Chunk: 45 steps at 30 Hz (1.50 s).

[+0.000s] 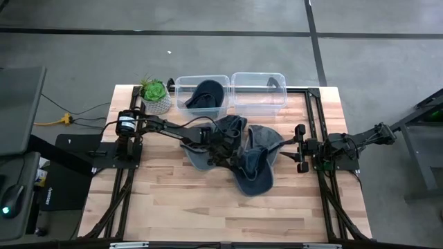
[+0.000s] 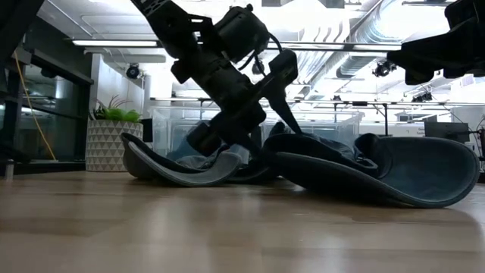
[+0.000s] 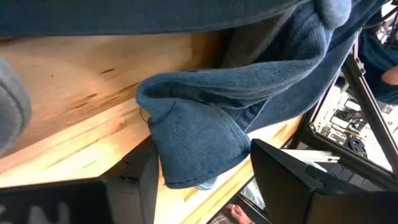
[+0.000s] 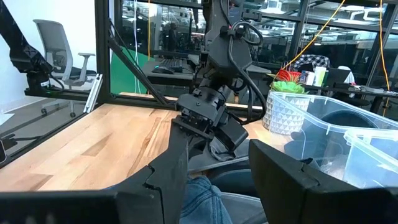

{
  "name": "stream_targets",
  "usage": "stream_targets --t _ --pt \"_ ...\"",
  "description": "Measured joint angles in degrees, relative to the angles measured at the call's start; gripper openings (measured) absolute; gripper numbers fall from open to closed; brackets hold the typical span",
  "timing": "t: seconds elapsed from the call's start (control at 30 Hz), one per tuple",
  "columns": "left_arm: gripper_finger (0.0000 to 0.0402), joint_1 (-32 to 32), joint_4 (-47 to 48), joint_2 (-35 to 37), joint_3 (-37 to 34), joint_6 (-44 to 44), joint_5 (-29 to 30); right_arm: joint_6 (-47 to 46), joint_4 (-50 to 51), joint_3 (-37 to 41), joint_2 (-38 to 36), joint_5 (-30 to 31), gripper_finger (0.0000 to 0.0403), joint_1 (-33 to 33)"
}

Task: Pick & Place hat
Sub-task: Put the bottom dark blue cap into the left transparent bin

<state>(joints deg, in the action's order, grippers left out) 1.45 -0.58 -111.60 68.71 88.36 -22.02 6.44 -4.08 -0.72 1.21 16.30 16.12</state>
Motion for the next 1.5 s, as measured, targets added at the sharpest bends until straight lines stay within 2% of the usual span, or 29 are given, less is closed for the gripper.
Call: stream_targets --t 0.1,0.37,0.7,0.93,1.07,1.27,1.4,1.5 --pt "0.0151 0.02 0.00 0.01 0.00 -0.96 -0.02 0.00 0.00 0.01 0.00 -0.01 0.0165 0.00" --pt "0.0012 0.02 0.07 0.00 0.00 -5.93 -1.27 0.00 0.00 0.01 0.00 0.00 0.0165 -0.01" --pt "0.0001 0.04 1.63 0.01 0.00 -13.37 -4.52 0.00 0.00 0.01 0.00 -0.01 0.0165 0.00" --pt "0.0000 0.04 12.60 2.52 0.02 -21.06 -5.48 1.66 -0.01 0.01 0.00 0.26 0.0165 -0.02" --pt "0.0000 0.03 14.35 4.26 -0.02 -23.54 -5.51 10.87 -0.55 0.01 0.00 6.02 0.0165 -0.05" --pt "0.0000 0.00 13.59 8.15 0.04 -24.53 -4.84 11.76 -0.66 0.00 0.00 10.28 0.0165 -0.07" --pt "0.0000 0.04 13.36 10.37 0.03 -25.12 -3.25 11.57 -0.63 0.01 0.00 9.60 0.0165 -0.07" --pt "0.0000 0.05 13.29 10.83 0.04 -25.21 -2.37 8.72 -0.55 -0.01 0.00 6.22 0.0165 -0.07"
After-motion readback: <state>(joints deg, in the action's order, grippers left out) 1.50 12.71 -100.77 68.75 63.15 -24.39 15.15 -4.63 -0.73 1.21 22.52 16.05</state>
